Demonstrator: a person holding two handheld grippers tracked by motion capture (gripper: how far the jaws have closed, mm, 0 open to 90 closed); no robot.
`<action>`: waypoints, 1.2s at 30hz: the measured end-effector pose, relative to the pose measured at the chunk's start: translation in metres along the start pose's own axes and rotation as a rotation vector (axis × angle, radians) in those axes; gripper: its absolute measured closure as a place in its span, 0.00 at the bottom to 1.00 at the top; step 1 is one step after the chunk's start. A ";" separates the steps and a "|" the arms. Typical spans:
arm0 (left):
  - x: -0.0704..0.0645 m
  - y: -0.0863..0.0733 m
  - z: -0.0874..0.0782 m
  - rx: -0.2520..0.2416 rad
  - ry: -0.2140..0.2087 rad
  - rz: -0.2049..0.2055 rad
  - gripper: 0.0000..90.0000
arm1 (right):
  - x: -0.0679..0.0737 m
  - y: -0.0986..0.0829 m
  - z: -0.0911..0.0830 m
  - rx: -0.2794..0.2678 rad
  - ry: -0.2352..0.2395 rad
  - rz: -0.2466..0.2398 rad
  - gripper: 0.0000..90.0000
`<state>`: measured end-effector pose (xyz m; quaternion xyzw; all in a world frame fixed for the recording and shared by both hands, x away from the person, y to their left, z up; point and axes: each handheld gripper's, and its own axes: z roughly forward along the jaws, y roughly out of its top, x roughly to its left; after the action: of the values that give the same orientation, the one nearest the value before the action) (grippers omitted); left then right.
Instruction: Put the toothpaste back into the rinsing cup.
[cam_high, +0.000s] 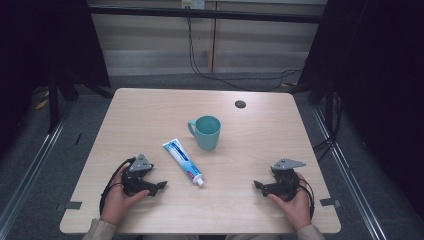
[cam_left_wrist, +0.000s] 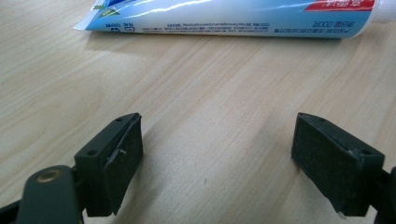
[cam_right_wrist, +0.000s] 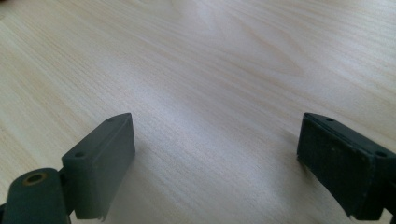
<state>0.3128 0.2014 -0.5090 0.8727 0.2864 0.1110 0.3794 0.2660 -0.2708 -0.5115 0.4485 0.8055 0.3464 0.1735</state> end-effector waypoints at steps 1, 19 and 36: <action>0.000 0.000 0.000 0.000 0.000 0.000 0.18 | 0.000 0.000 0.000 -0.002 -0.002 -0.002 0.12; 0.000 0.001 0.001 -0.004 0.002 -0.004 0.18 | 0.024 0.067 0.003 0.100 0.059 -0.041 0.21; 0.000 0.001 0.001 -0.003 0.002 -0.004 0.18 | 0.067 0.129 0.023 0.161 0.099 -0.189 0.21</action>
<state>0.3136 0.2007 -0.5091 0.8714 0.2885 0.1117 0.3807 0.3211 -0.1586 -0.4332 0.3654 0.8769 0.2845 0.1290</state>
